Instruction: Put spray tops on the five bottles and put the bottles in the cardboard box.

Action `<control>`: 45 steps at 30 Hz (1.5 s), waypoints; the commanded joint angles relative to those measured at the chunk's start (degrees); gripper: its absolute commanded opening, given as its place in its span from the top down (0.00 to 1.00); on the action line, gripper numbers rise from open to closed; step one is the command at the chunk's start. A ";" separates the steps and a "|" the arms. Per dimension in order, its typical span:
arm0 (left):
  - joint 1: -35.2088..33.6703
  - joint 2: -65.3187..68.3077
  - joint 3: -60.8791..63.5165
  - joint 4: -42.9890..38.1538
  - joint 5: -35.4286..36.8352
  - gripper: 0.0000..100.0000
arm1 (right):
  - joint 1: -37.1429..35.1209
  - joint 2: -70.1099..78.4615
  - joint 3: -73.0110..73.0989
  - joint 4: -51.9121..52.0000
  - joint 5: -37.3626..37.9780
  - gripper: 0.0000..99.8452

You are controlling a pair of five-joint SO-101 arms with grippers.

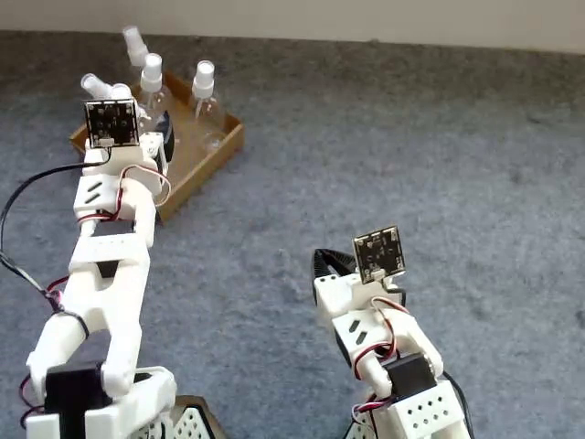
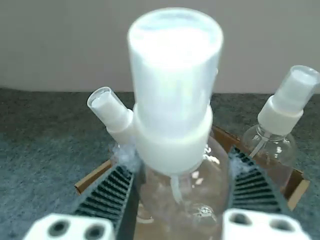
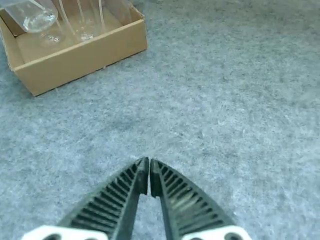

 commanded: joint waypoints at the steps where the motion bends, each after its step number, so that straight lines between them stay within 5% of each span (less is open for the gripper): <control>1: -0.40 2.33 -0.84 -6.33 -0.53 0.89 | 0.92 -0.57 -0.57 -1.27 0.09 0.99; 31: -0.48 19.03 -2.77 -11.25 -5.01 0.89 | 0.92 -0.57 -0.57 -1.27 0.09 0.99; 37: -0.75 18.95 -1.89 -11.34 -4.84 0.77 | 0.92 -0.57 -0.57 -1.27 0.18 0.99; 45: -1.10 18.51 -0.57 -11.08 -4.92 0.76 | 0.92 -0.57 -0.57 -1.27 0.53 0.99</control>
